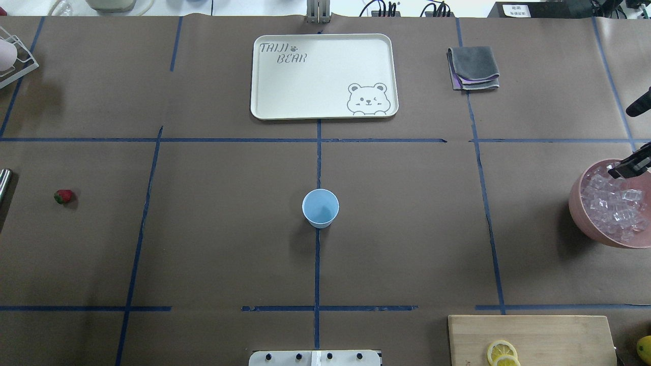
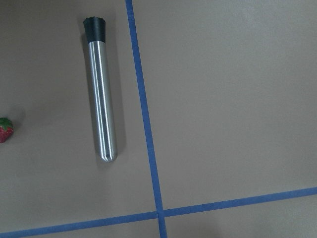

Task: Mash ice and strawberries in cup
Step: 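Carry the ice cube with the right gripper over the light-blue cup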

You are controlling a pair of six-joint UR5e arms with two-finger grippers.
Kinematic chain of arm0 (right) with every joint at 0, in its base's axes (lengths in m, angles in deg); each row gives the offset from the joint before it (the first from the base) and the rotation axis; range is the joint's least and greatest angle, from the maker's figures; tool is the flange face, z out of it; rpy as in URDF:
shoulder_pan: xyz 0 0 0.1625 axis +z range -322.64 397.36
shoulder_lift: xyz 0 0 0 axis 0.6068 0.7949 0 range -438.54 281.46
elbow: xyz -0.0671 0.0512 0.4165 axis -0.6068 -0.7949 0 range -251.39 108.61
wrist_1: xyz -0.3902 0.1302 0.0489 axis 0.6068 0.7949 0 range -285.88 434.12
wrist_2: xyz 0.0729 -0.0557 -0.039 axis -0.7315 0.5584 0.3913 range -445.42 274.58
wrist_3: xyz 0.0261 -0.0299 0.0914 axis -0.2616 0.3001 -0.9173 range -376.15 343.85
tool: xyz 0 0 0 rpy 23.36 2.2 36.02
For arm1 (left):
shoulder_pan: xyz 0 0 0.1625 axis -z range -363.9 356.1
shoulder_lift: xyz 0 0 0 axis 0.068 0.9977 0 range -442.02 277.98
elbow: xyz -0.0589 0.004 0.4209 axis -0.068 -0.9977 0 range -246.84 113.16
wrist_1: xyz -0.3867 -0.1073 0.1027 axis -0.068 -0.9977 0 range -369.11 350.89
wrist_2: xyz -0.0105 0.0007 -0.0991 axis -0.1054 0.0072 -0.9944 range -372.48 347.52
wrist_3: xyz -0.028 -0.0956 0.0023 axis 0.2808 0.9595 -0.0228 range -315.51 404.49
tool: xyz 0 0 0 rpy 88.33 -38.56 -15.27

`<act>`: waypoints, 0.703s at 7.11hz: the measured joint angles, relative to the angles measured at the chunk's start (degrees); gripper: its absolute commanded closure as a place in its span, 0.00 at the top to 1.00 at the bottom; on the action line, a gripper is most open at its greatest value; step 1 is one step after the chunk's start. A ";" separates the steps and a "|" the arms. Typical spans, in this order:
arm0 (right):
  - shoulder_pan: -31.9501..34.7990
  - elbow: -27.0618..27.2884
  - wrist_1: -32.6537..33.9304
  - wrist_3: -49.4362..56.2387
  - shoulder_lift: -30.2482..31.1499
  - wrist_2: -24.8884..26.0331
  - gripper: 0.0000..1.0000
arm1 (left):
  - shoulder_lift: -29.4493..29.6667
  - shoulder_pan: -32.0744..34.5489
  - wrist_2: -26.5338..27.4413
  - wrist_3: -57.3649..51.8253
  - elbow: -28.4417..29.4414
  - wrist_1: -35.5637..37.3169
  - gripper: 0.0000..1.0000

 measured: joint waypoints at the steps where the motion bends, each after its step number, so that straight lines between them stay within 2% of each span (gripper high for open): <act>1: 0.70 1.79 5.91 -1.45 -3.74 0.01 0.00 | 0.00 0.00 -0.10 0.00 -0.08 0.00 1.00; 3: -0.30 3.06 16.11 -11.23 -13.61 -0.08 0.00 | 0.12 -0.06 -0.22 0.06 -0.26 0.00 1.00; 5: -5.41 3.19 18.61 -21.51 -20.56 2.32 0.00 | 0.11 -0.08 -0.29 0.08 -0.64 0.00 1.00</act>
